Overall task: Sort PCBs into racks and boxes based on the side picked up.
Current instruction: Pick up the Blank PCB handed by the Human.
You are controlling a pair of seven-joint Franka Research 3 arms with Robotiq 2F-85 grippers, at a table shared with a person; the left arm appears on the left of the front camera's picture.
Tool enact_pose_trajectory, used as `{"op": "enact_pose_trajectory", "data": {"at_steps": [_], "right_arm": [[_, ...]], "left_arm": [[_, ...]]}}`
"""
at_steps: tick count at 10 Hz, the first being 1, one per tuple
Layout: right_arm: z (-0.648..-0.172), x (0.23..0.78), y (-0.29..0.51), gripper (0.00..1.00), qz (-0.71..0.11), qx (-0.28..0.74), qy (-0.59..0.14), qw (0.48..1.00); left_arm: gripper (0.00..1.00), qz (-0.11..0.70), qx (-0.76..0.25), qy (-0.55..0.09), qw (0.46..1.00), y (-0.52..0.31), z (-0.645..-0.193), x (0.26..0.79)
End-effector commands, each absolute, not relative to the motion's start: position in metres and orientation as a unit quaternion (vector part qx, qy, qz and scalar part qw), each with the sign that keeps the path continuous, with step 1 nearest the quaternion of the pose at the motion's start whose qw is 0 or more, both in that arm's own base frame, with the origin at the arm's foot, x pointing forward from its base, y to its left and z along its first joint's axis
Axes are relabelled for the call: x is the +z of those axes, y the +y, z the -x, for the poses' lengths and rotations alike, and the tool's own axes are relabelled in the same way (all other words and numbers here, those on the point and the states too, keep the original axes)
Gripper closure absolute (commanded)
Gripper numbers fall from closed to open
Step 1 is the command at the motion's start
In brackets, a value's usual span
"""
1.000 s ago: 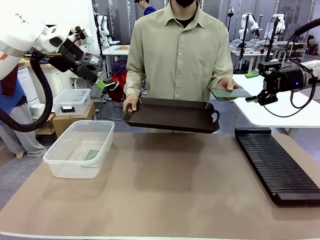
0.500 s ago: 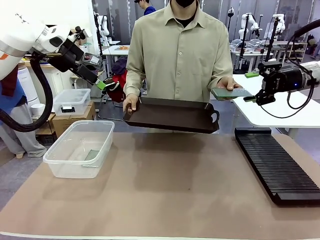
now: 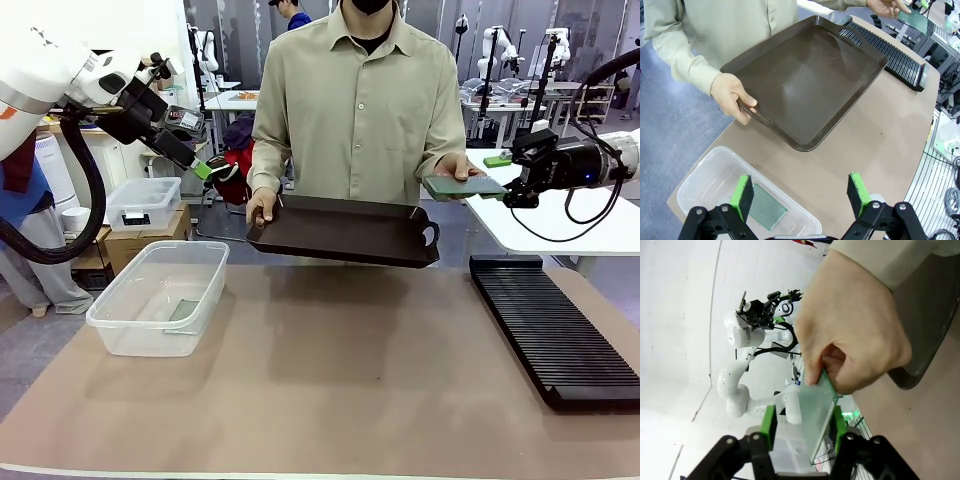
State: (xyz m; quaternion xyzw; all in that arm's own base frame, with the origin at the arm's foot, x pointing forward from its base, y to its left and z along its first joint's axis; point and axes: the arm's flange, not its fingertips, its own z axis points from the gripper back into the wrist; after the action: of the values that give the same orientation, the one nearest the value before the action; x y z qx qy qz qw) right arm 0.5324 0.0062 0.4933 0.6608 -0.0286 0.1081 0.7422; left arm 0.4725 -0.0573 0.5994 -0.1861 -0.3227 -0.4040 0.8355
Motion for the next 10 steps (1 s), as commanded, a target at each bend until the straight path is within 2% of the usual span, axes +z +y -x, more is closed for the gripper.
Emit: {"op": "enact_pose_trajectory", "data": {"at_steps": [1,2,3,10], "right_arm": [[-0.5364,0.4952,0.0052,1.0,-0.679,0.1,-0.03,0.727],[-0.5363,0.4942,0.0049,0.94,-0.683,0.097,-0.026,0.724],[-0.5372,0.4949,0.0035,1.0,-0.685,0.096,-0.021,0.721],[-0.536,0.4924,0.0012,1.0,-0.692,0.089,-0.009,0.716]], "left_arm": [[0.0,0.185,-0.404,-0.323,0.835,-0.057,-0.4738,0.6001],[0.0,0.185,-0.404,-0.323,0.835,-0.057,-0.4738,0.6001],[0.0,0.185,-0.404,-0.323,0.835,-0.057,-0.4738,0.6001],[0.0,0.185,-0.404,-0.323,0.835,-0.057,-0.4738,0.6001]]}}
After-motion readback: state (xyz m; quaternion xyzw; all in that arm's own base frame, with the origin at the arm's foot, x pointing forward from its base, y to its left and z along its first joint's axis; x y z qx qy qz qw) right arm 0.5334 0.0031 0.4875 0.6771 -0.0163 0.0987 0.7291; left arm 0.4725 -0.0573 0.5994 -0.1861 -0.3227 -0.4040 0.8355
